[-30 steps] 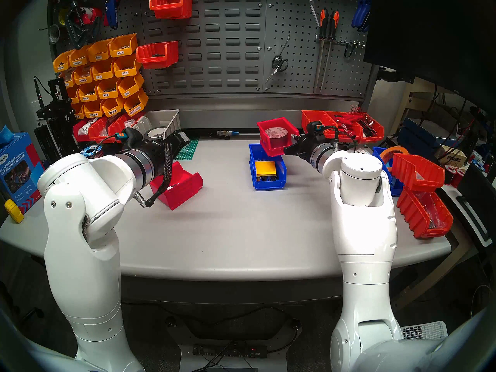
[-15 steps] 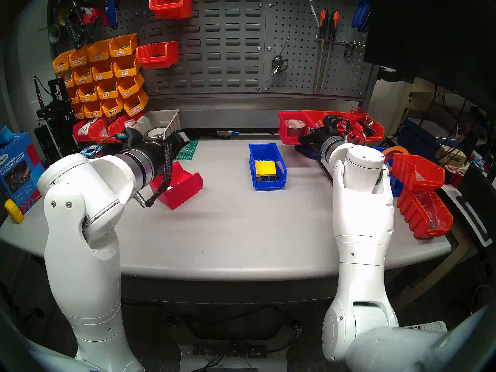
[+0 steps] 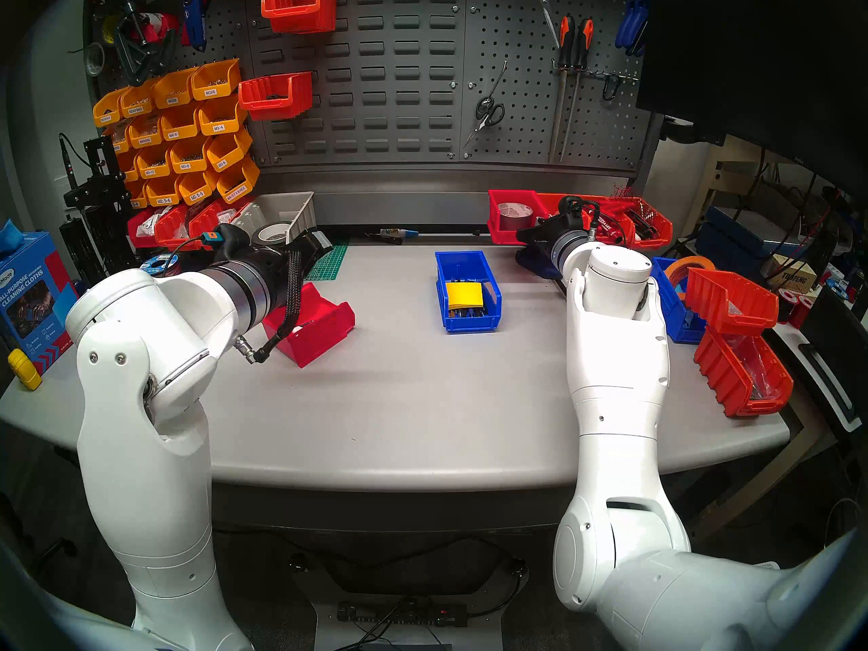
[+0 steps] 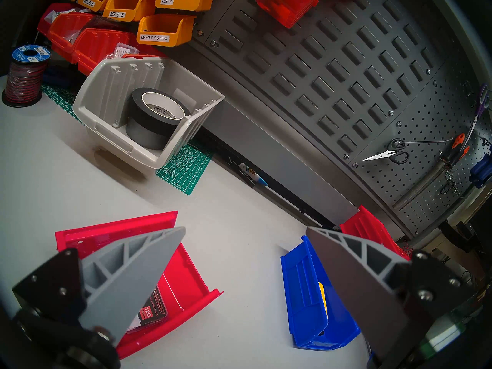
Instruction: Hang all the unorganized tool boxes onto the wall
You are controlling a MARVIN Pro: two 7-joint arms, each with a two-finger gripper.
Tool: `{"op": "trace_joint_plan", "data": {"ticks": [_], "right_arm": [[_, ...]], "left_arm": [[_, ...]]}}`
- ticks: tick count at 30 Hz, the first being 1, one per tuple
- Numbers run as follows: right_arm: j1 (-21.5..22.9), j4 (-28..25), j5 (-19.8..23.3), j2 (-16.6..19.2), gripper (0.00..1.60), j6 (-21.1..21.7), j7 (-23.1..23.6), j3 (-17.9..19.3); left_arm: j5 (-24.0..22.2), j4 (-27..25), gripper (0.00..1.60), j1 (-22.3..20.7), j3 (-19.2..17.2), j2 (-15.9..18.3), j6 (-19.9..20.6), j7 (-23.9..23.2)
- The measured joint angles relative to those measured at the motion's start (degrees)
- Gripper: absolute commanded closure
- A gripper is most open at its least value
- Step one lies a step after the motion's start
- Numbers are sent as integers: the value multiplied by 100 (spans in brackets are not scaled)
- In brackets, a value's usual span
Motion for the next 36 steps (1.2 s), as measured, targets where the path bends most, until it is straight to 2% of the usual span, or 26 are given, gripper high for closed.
{"op": "trace_joint_plan", "data": {"ticks": [11, 23, 36], "right_arm": [[206, 220, -69, -93, 160, -165, -128, -146], [523, 826, -181, -252, 160, -289, -384, -320], [796, 1292, -245, -371, 160, -469, -660, -352]], "left_arm": [[0, 0, 0, 0, 0, 0, 0, 0], [-1, 0, 0, 0, 0, 0, 0, 0], [-1, 0, 0, 0, 0, 0, 0, 0]]}}
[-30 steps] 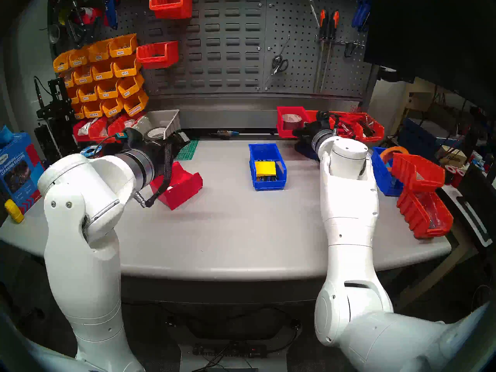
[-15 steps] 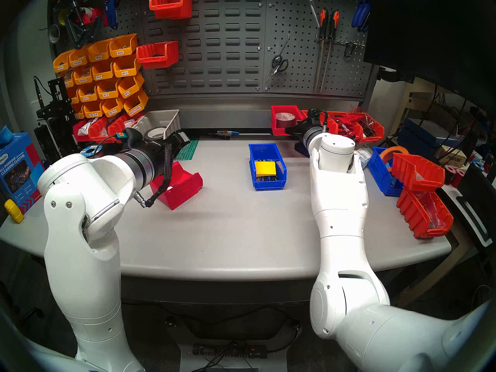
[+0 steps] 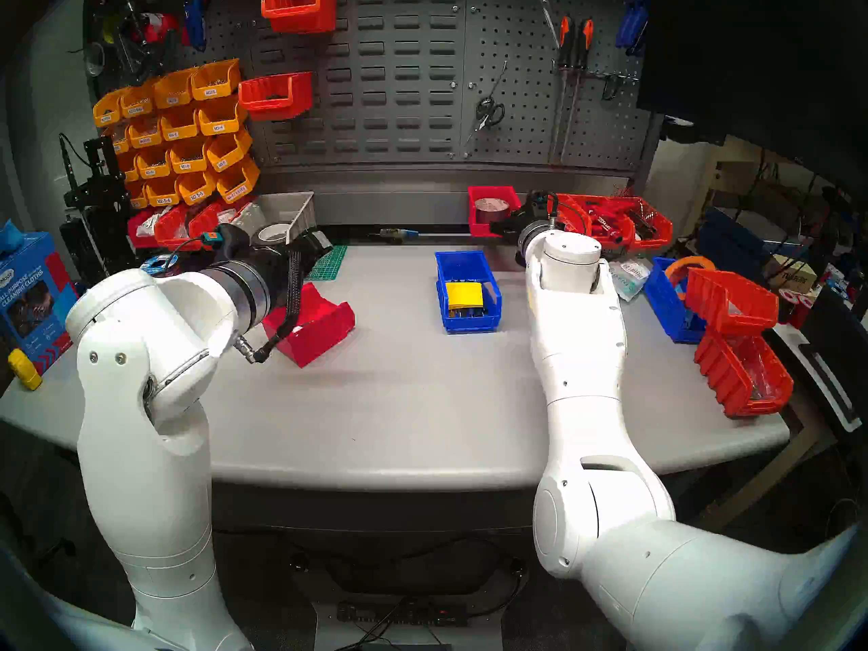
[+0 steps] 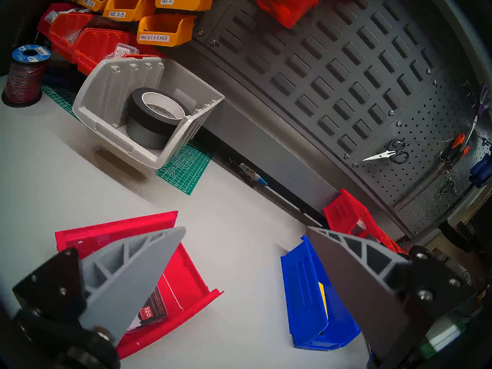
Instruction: Hang all the unorganized tool boxes onto the wall
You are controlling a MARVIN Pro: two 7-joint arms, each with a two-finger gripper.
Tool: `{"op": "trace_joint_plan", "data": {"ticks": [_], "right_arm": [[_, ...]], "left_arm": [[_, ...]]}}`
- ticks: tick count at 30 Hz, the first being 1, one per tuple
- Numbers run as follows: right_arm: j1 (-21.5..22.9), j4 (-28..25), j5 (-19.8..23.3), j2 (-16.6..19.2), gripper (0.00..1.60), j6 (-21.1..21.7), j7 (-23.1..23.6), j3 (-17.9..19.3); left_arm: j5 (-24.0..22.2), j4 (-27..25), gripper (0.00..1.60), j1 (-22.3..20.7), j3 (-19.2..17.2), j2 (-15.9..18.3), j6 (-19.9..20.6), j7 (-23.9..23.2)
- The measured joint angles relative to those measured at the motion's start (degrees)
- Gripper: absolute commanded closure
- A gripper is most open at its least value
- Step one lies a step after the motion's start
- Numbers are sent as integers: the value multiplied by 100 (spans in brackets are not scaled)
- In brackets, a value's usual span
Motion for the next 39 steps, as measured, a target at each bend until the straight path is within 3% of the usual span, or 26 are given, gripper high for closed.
{"op": "trace_joint_plan", "data": {"ticks": [14, 39], "right_arm": [[218, 415, -47, 49, 160, -136, -167, 176], [260, 509, -92, 127, 160, -151, -43, 180]], "left_arm": [[0, 0, 0, 0, 0, 0, 0, 0], [0, 0, 0, 0, 0, 0, 0, 0]]}}
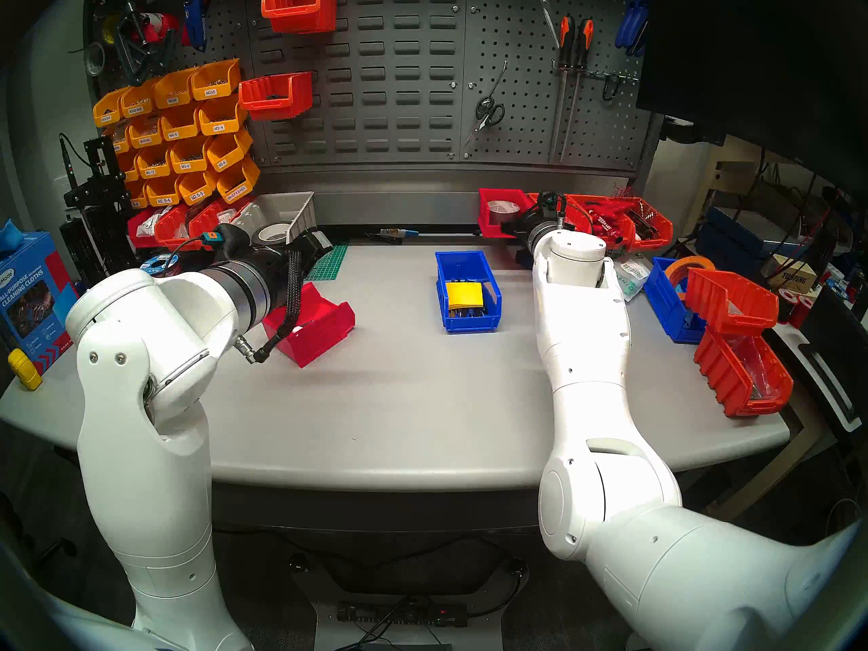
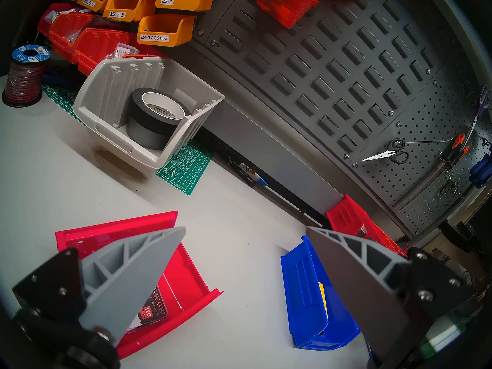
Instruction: Hang all the unorganized tool boxes onto the wall
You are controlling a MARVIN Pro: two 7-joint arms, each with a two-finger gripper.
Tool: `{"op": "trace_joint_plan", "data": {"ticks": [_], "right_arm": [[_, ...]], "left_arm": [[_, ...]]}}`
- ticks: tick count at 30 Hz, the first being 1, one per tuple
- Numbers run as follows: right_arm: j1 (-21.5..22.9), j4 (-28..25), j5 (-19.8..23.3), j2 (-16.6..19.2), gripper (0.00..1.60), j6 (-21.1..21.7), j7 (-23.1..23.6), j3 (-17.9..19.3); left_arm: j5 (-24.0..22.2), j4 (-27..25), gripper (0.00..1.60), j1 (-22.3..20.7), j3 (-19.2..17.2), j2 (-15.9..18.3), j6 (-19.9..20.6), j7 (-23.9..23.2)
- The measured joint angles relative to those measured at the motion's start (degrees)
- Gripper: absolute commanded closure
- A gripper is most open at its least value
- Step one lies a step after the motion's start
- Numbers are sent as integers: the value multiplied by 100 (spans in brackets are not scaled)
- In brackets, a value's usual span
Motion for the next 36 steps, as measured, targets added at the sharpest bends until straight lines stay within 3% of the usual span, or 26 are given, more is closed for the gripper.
{"op": "trace_joint_plan", "data": {"ticks": [36], "right_arm": [[290, 476, -176, -140, 160, -123, -349, -53]], "left_arm": [[0, 0, 0, 0, 0, 0, 0, 0]]}}
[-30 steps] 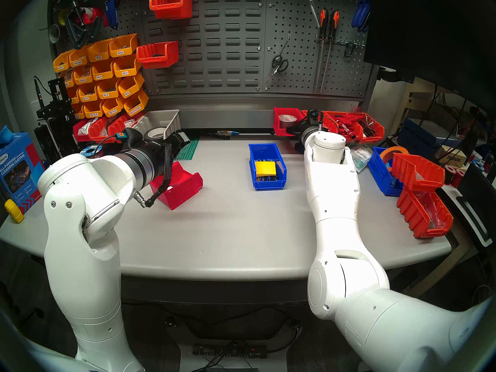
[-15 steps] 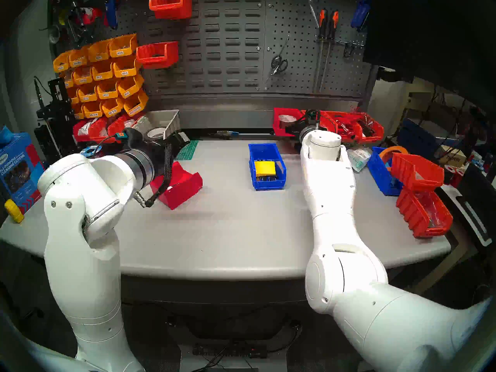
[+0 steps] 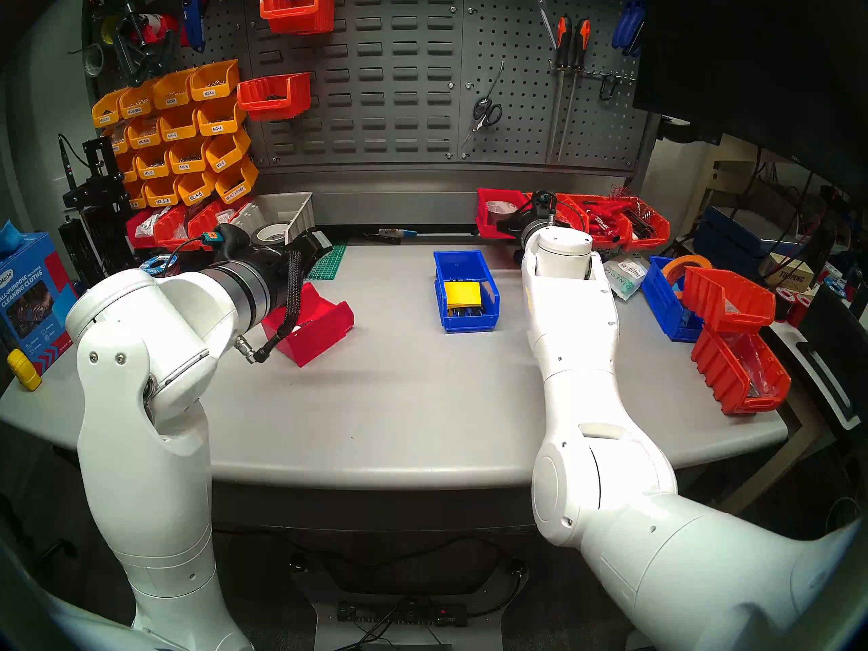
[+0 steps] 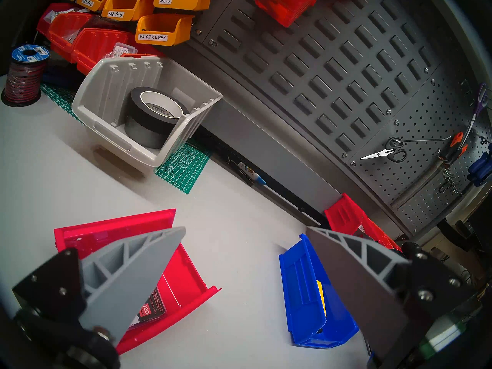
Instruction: Hang all the unorganized tool boxes onto the wall
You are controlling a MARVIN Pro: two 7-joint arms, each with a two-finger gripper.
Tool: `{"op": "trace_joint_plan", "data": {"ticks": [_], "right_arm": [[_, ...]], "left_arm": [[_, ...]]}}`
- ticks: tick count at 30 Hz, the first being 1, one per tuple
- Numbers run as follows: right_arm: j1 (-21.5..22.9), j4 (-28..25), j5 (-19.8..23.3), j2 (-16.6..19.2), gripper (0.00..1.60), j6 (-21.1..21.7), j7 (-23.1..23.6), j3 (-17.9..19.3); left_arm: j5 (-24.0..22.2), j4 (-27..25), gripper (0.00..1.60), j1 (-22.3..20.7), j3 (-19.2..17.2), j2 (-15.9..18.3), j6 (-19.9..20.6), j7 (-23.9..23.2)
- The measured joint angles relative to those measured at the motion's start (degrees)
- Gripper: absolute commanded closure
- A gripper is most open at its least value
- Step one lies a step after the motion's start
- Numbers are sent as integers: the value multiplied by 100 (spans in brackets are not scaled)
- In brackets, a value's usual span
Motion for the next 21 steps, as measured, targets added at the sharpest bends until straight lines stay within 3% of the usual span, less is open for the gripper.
{"op": "trace_joint_plan", "data": {"ticks": [21], "right_arm": [[-95, -198, -220, 155, 160, 174, 36, -240]], "left_arm": [[0, 0, 0, 0, 0, 0, 0, 0]]}}
